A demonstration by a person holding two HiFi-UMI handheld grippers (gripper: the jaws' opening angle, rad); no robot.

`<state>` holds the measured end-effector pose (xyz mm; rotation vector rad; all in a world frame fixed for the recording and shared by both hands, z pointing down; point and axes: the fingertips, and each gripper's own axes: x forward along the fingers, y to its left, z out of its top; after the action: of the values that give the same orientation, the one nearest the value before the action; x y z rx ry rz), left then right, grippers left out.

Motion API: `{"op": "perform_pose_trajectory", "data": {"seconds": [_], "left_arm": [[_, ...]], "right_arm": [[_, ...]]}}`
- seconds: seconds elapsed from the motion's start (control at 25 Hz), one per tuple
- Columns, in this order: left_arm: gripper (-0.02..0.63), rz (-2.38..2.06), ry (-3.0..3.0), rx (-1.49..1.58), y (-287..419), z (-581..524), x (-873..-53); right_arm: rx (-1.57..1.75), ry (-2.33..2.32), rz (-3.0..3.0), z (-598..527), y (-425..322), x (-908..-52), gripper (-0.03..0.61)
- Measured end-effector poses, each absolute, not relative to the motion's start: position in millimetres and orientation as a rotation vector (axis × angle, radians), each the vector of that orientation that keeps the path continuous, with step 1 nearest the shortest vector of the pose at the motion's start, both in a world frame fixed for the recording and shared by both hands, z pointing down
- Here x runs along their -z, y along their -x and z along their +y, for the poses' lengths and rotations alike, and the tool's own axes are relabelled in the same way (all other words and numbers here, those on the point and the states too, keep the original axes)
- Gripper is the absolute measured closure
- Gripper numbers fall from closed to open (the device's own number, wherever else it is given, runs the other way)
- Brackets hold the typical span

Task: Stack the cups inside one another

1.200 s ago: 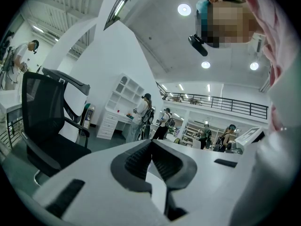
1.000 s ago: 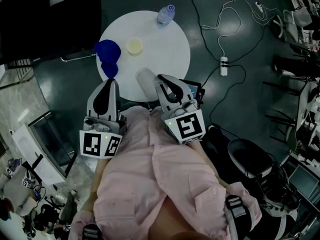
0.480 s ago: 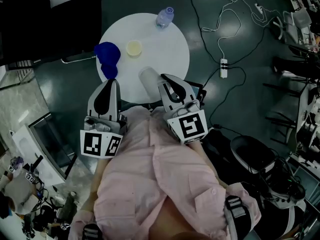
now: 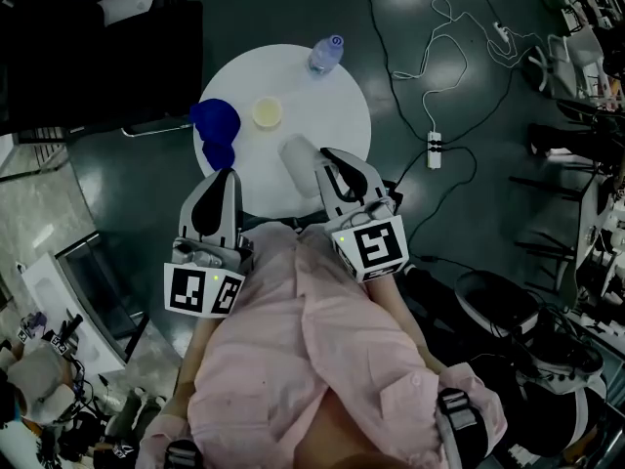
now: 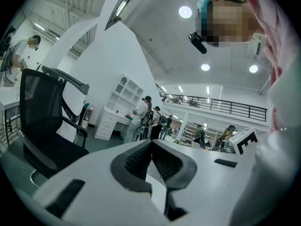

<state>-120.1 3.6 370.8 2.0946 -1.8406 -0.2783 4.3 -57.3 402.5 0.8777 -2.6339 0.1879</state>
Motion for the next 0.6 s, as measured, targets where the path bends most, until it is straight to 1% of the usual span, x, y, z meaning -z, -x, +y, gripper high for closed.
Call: {"op": "perform_pose_trajectory", "data": {"seconds": [0.6], "left_arm": [[0.595,-1.844,-2.070,0.325,133.1,11.6,-369.6]], "right_arm": [[-0.145,-0.790,-2.601,-105.7,27.2,-419.6,0.536]]}}
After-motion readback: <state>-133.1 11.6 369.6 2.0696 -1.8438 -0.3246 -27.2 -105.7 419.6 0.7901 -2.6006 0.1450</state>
